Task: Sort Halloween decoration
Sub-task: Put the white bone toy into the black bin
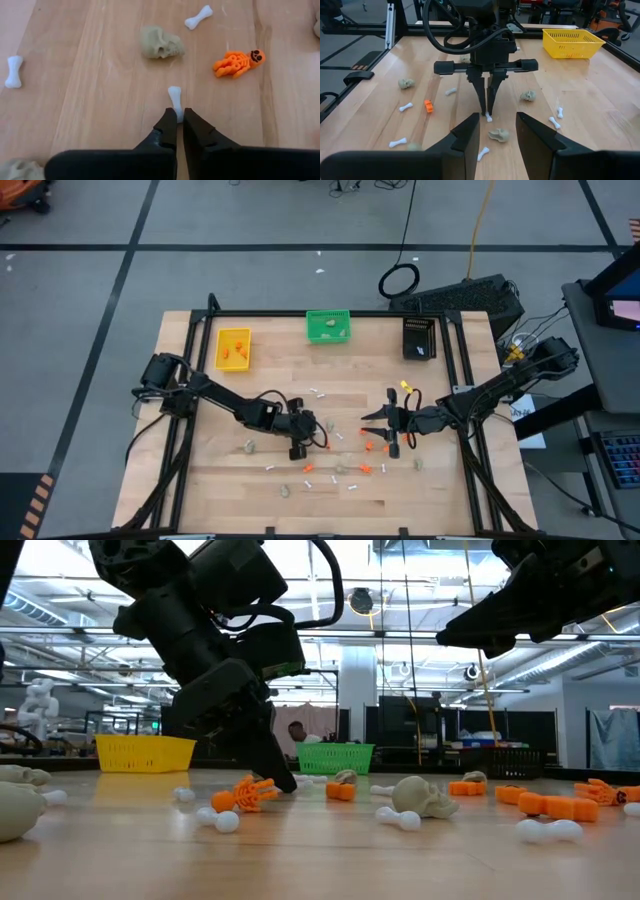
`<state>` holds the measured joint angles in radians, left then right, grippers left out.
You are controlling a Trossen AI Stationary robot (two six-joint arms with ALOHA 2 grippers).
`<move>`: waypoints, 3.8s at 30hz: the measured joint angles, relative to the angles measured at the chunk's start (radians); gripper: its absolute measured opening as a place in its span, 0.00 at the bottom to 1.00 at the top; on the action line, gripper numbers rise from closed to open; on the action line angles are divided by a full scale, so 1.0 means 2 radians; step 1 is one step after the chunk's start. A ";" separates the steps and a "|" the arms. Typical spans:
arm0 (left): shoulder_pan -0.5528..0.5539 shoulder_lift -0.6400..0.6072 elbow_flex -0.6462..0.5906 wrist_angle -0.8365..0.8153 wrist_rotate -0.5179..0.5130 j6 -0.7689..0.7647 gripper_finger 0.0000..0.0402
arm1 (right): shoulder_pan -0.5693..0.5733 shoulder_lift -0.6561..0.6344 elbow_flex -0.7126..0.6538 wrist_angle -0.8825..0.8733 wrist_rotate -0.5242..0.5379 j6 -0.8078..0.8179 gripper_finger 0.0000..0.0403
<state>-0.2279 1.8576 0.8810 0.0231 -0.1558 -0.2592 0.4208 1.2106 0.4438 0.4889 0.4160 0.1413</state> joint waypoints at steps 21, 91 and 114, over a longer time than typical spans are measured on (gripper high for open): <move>0.000 -0.084 0.000 -0.013 -0.008 0.016 0.00 | 0.000 0.000 0.000 -0.001 0.000 0.000 0.28; -0.051 -0.014 -0.006 -0.049 -0.101 -0.181 0.42 | -0.034 0.196 0.132 -0.028 -0.065 -0.013 0.28; -0.052 -0.014 -0.006 -0.041 -0.091 -0.060 0.01 | -0.034 0.196 0.132 -0.027 -0.065 -0.017 0.28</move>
<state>-0.3313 1.8305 0.8688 -0.0586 -0.3388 -0.3782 0.3534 1.6035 0.7074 0.4355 0.2855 0.1070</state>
